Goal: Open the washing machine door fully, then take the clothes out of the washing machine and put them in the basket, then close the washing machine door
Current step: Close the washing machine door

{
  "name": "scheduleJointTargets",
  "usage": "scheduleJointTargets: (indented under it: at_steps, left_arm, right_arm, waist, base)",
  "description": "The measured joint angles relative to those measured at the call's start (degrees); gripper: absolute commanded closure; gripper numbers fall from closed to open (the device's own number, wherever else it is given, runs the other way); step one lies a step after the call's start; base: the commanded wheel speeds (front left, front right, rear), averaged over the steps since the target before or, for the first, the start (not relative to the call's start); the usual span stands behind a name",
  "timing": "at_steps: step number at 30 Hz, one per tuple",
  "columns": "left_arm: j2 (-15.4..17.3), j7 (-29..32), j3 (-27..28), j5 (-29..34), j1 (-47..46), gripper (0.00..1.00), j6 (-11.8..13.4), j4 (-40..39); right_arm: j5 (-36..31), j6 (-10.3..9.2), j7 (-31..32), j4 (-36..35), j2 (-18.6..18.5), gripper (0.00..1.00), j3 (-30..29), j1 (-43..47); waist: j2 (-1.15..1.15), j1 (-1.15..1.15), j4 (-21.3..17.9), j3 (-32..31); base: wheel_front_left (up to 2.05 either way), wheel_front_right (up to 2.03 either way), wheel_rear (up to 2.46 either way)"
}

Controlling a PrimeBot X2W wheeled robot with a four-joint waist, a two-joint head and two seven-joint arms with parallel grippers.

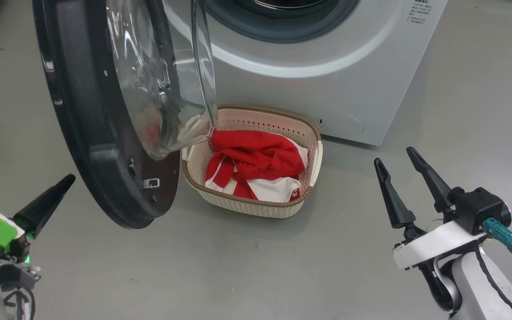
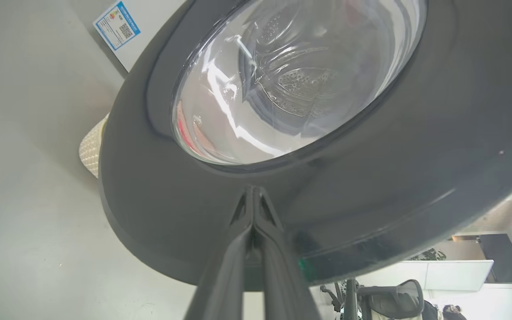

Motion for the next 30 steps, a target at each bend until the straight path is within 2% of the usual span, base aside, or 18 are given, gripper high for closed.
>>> scheduleJointTargets:
  at_steps: [4, 8, 11, 19, 30]
  left_arm:
    - [0.35, -4.56, -0.88, 6.47, 2.08, 1.00, -0.82, -1.71]
    - [5.05, -10.37, -4.56, 19.48, 6.89, 1.00, -1.13, -4.53]
    - [5.73, -14.73, -6.45, 24.17, 8.66, 1.00, -1.13, -6.15]
    - [6.46, -27.73, -12.83, 31.78, 10.53, 1.00, -1.14, -11.58]
    - [6.58, -45.99, -16.37, 38.28, 15.55, 1.00, -1.14, -12.74]
  right_arm:
    - [0.00, 0.00, 0.00, 0.44, 0.30, 0.00, 0.19, 1.01]
    - [0.00, 0.00, 0.00, 0.49, 0.67, 0.00, 0.47, 1.31]
    - [-0.01, 0.00, 0.00, 0.59, 0.70, 0.00, 0.49, 1.93]
    - [-0.04, 0.00, 0.00, 0.55, 0.90, 0.00, 0.90, 1.96]
    - [-0.12, 0.00, 0.00, 0.48, 0.93, 0.00, 0.47, 1.99]
  waist:
    - [0.00, 0.00, 0.38, -1.16]
    - [0.00, 0.00, 0.63, -2.14]
    - [0.00, 0.00, 0.80, -2.69]
    - [0.00, 0.00, 0.91, -2.97]
    - [0.00, 0.00, 0.83, -2.60]
  base:
    - [0.00, 0.00, 0.00]
    - [0.00, 0.00, 0.00]
    - [0.00, 0.00, 0.00]
    - [0.00, 0.00, 0.00]
    - [0.00, 0.00, 0.00]
